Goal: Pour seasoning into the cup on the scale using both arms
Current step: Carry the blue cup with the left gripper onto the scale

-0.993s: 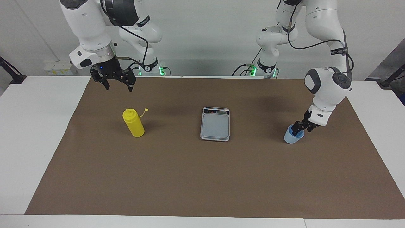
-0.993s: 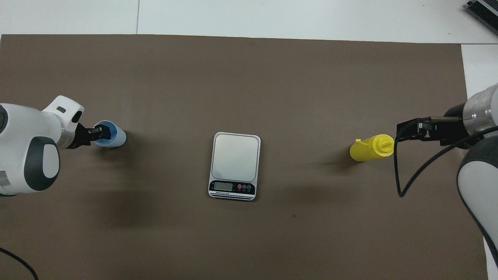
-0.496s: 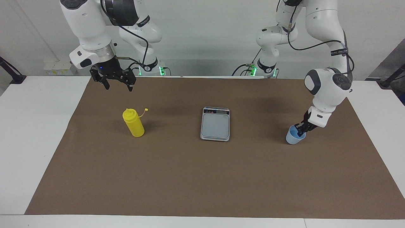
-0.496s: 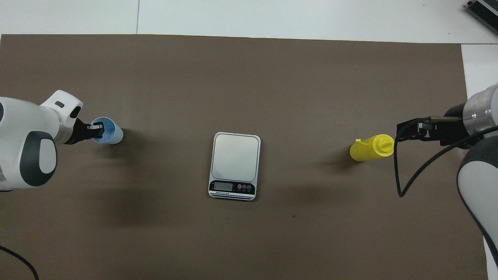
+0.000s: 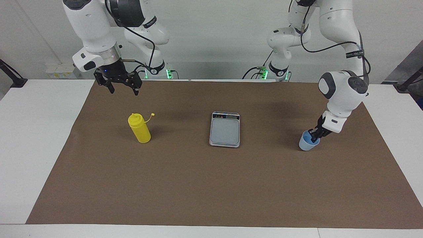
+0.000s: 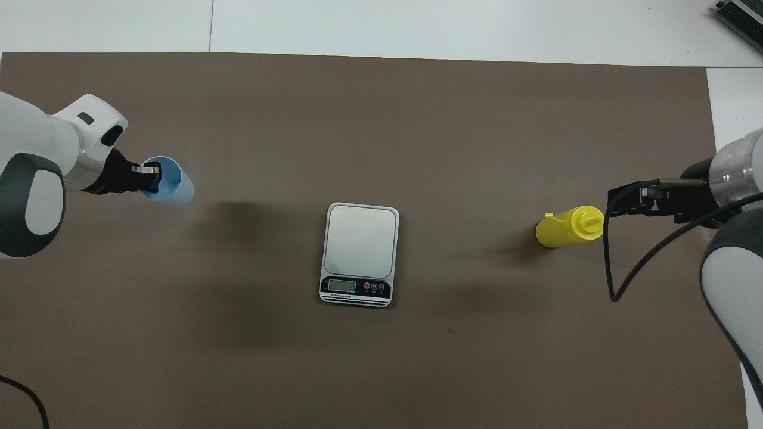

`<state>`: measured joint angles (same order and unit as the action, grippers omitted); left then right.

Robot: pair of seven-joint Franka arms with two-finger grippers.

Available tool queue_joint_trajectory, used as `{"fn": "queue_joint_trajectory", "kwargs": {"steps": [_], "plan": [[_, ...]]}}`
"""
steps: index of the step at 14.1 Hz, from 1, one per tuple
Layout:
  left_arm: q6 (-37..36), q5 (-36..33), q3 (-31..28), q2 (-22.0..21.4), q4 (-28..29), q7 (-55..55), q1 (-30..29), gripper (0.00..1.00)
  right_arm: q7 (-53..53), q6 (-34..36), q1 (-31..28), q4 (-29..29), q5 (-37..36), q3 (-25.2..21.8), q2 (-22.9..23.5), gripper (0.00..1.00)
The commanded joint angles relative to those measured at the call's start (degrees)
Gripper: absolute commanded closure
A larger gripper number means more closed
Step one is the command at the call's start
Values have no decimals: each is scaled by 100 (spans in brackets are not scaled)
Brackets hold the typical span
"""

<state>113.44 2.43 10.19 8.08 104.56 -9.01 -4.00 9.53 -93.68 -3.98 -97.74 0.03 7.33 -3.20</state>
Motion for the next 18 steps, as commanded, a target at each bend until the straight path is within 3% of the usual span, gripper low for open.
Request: {"fn": "queue_joint_trajectory", "kwargs": {"steps": [1, 9, 12, 18], "plan": [[-419, -6, -70, 44, -322, -511, 547, 100, -109, 52, -67, -35, -29, 32, -32, 0], [723, -76, -70, -35, 318, -2631, 2446, 100, -101, 8, -94, -35, -29, 32, -23, 0], [986, -426, -70, 219, 328, -3218, 2930, 100, -101, 8, -111, -35, -29, 32, -23, 0], [1294, -533, -70, 483, 424, -3510, 3248, 100, -109, 69, -129, -35, -29, 32, -23, 0]]}}
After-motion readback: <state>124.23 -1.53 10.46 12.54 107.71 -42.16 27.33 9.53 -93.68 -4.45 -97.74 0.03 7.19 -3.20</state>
